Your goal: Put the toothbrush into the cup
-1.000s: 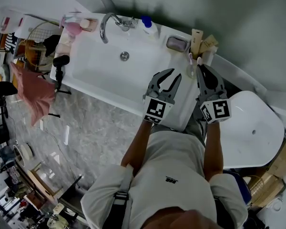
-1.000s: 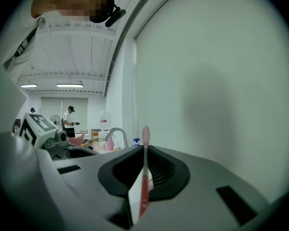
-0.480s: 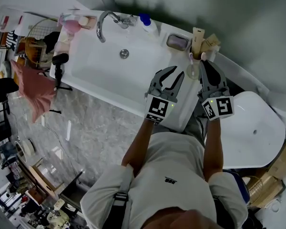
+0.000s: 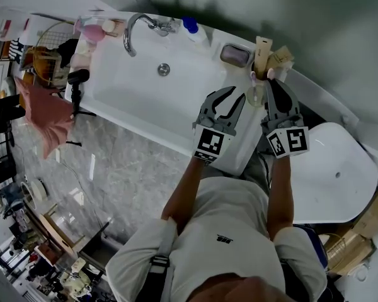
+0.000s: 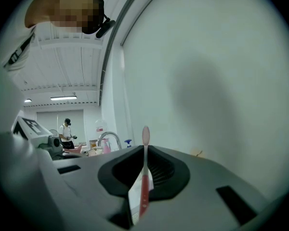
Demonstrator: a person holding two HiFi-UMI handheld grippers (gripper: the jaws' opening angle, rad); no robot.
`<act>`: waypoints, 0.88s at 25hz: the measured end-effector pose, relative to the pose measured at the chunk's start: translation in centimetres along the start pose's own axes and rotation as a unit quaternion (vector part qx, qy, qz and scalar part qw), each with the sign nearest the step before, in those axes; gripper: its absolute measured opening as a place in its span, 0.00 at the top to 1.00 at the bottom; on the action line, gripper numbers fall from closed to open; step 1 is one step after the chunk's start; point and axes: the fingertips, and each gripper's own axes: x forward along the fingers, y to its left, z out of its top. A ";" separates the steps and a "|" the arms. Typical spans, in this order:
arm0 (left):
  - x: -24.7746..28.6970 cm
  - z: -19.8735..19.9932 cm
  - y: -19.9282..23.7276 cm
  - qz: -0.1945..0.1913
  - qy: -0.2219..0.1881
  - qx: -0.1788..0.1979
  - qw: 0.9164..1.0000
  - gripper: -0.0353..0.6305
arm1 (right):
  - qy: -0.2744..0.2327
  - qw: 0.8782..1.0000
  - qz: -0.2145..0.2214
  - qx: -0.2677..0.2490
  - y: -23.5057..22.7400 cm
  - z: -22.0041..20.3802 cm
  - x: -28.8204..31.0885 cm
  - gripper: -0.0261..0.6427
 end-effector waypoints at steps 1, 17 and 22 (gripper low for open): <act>0.1 0.0 0.0 0.001 0.000 -0.001 1.000 0.79 | 0.001 1.000 0.000 0.001 -0.1 -0.2 0.0 0.89; 1.4 -0.9 -0.2 0.004 0.012 -0.011 1.000 0.79 | 0.014 1.000 -0.004 0.018 -1.4 -3.0 -0.1 0.89; 1.7 -1.3 -0.4 0.004 0.014 -0.013 1.000 0.79 | 0.022 1.000 -0.005 0.017 -1.7 -4.0 -0.2 0.89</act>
